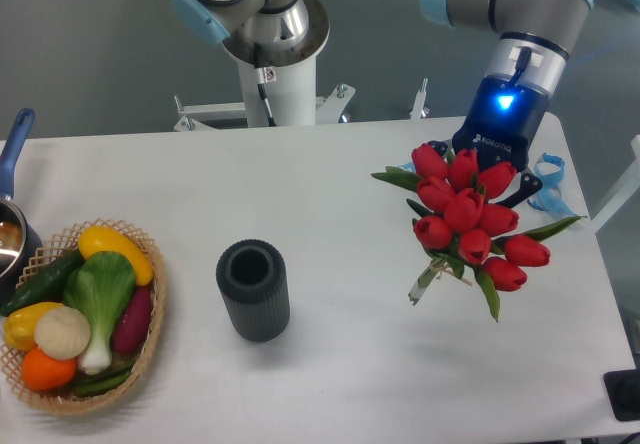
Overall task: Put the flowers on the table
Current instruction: 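Hold the red tulip bunch in the gripper and begin moving it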
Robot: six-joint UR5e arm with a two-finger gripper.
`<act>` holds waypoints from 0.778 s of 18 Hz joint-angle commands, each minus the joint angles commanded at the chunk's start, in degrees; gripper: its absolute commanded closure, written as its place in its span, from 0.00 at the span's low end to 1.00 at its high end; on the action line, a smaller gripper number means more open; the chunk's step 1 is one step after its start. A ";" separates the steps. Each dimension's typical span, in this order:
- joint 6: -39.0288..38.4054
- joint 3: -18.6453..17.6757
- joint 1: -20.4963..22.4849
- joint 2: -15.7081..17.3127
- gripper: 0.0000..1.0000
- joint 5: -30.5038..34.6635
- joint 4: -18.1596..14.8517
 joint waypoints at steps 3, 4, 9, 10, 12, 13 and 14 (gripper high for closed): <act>0.26 -0.71 -0.09 0.53 0.77 1.31 0.00; 0.09 -0.44 -0.09 0.61 0.77 1.93 -0.09; 0.09 -1.14 -0.26 2.11 0.78 8.16 -0.18; 0.17 -0.97 -0.35 2.20 0.77 10.18 -0.26; 0.17 -1.05 -0.88 2.37 0.78 13.70 -0.35; 0.17 -0.79 -1.49 2.37 0.78 15.36 -0.35; 0.09 -0.53 -2.19 2.37 0.78 17.56 -0.44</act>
